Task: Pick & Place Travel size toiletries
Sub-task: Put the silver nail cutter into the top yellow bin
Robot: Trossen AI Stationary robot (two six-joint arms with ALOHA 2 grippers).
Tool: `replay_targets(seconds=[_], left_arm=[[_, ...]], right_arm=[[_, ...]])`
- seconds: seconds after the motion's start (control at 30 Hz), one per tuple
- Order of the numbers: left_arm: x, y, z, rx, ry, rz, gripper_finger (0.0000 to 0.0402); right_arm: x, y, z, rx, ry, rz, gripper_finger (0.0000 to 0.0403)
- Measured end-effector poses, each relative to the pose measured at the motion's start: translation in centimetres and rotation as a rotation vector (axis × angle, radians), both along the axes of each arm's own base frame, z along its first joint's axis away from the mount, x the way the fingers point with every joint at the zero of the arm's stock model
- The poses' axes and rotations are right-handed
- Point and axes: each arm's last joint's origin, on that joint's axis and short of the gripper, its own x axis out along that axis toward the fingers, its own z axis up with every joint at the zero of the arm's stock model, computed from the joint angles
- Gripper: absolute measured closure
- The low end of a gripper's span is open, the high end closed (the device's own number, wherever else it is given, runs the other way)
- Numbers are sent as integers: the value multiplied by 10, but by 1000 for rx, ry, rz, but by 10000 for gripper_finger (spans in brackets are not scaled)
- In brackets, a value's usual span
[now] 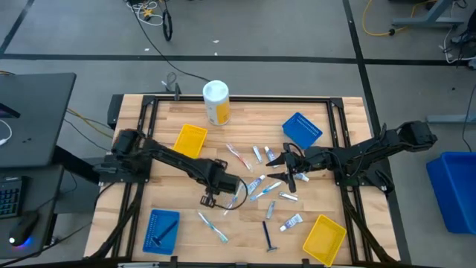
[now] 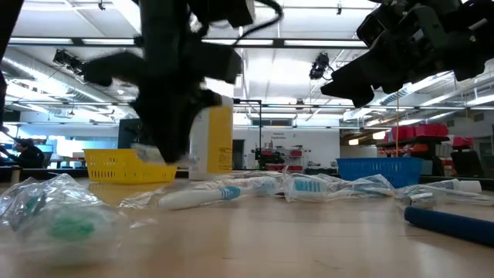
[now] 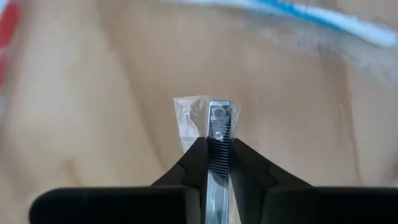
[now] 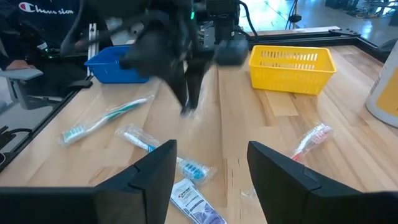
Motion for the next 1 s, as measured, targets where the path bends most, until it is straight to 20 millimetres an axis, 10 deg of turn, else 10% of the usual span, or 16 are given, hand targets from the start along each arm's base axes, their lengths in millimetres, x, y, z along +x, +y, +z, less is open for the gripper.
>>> replay_targets(seconds=[0.53, 1.0], left_arm=[[-71, 78, 121, 115, -249, 374, 346], [-93, 150, 130, 78, -202, 548, 350]], right_arm=[[0, -4, 0, -68, -11, -117, 180], [0, -4, 0, -69, -5, -117, 159]])
